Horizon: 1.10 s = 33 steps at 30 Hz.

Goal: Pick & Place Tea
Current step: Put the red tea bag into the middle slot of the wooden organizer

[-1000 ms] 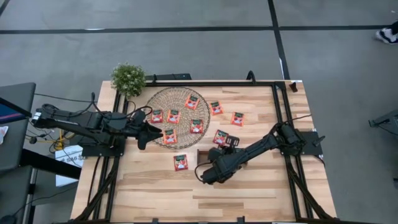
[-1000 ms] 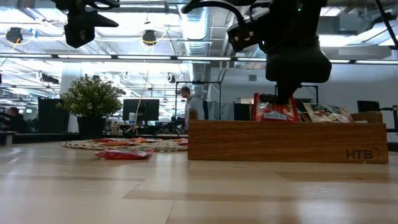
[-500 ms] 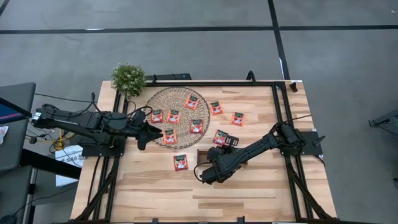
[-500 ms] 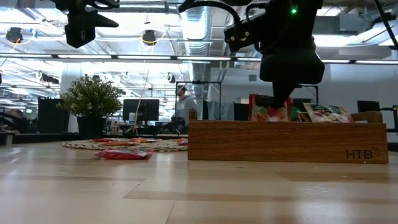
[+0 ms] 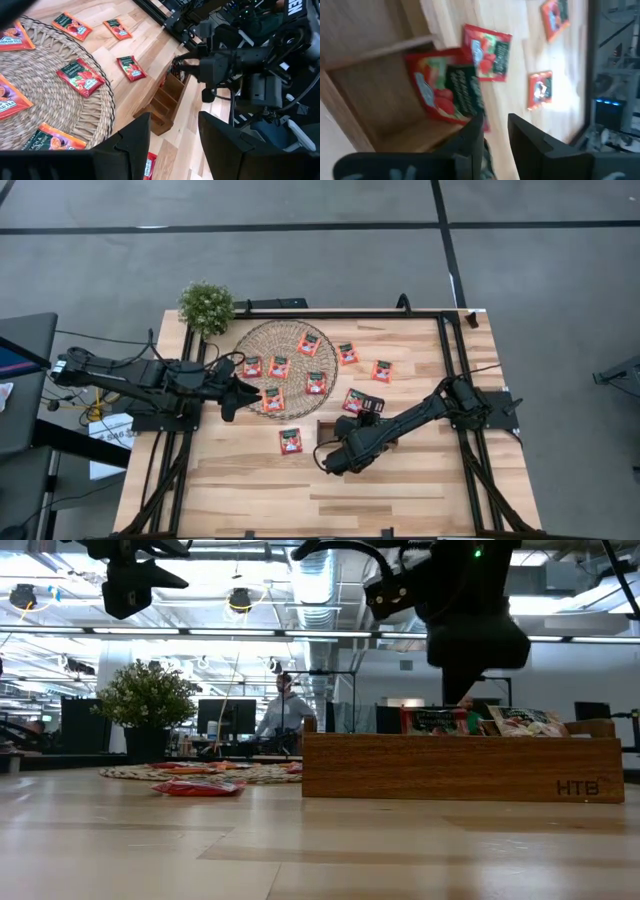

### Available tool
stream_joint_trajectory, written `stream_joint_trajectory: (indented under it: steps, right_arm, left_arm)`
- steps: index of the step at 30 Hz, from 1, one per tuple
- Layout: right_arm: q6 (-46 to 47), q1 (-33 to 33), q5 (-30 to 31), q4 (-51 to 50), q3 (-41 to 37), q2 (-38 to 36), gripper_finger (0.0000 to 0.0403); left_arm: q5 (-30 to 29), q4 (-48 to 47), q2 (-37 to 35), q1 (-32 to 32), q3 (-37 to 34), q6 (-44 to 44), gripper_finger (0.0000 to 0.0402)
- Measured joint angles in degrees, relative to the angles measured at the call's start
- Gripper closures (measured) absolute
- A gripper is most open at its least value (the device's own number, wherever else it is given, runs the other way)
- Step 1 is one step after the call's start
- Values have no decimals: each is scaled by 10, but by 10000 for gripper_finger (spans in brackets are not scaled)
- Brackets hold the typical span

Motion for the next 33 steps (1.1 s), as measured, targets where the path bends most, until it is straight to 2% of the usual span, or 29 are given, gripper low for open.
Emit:
stream_joint_trajectory:
  steps: [10, 13, 17, 22, 28, 33]
  right_arm:
    - [-47, 3, 17, -12, 100, -36, 334]
    - [-59, -8, 44, -12, 119, -60, 339]
    - [-99, -43, 38, -10, 119, -99, 343]
    - [-215, -128, -32, -3, 118, -131, 343]
    - [-396, -249, -177, 38, 118, -140, 343]
    - [-477, -339, -272, 39, 118, -139, 332]
  left_arm:
    - [0, 1, 0, 0, 0, 0, 243]
    - [0, 2, 0, 0, 0, 2, 243]
    - [-1, 6, 0, 0, 0, 3, 243]
    - [-5, 6, 1, 0, 0, 3, 243]
    - [-25, 6, 1, 0, 0, 1, 243]
    - [-34, 8, 1, 0, 0, -6, 243]
